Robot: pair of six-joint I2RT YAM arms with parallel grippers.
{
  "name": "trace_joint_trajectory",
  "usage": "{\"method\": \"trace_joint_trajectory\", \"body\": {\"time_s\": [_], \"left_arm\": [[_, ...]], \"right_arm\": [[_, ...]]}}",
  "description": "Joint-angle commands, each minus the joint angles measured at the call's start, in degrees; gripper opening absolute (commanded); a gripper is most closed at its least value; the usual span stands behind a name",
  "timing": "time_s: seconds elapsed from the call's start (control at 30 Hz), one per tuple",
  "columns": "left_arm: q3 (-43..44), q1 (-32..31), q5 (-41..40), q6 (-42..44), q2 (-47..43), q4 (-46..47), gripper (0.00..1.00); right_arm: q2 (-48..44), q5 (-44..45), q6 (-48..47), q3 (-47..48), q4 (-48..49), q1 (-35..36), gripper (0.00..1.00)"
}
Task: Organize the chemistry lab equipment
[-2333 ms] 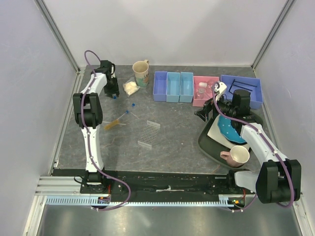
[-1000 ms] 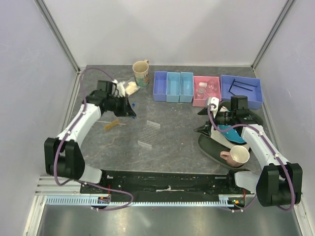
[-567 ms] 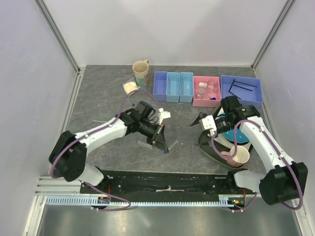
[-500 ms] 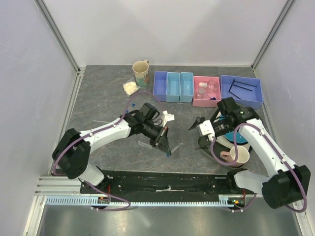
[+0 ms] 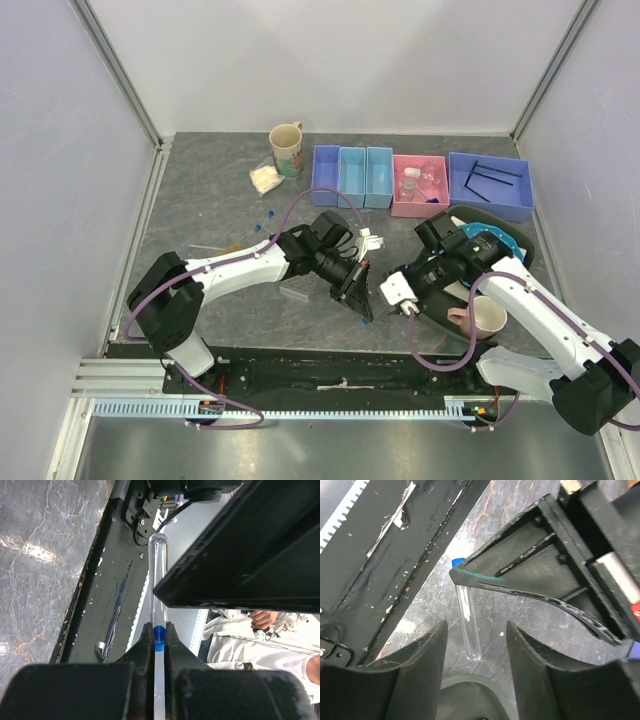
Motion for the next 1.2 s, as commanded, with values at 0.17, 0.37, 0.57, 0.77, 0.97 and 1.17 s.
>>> {"method": "trace_joint_trajectory", "body": {"time_s": [0.17, 0.37, 0.57, 0.77, 0.97, 1.17], "left_arm": [[-1.1, -0.2, 1.5, -3.3, -0.8, 4.3, 0.02], [-1.7, -0.2, -0.2, -4.2, -2.3, 4.9, 0.04], [-3.1, 0.0, -0.4, -5.1, -4.3, 6.3, 0.06], [-4.3, -0.1, 0.0, -5.9, -5.1, 7.7, 0.06], [-5.4, 0.5, -1.5, -6.0, -6.3, 7.7, 0.11], [-8.3, 2.9, -8.0, -7.4, -13.4, 9.1, 0.47]], "right_arm": [[1.7, 10.5, 5.8, -0.9, 4.5, 7.3, 0.37], [2.8, 12.8, 8.4, -0.7, 5.4, 10.4, 0.21], [3.1, 14.3, 8.7, -1.3, 5.8, 11.6, 0.29], [4.3, 15.0, 9.2, -0.8, 6.5, 12.5, 0.35], [4.9, 15.6, 12.0, 2.0, 6.5, 13.3, 0.16], [3.5, 13.4, 19.0, 2.2, 8.6, 12.6, 0.1]]}}
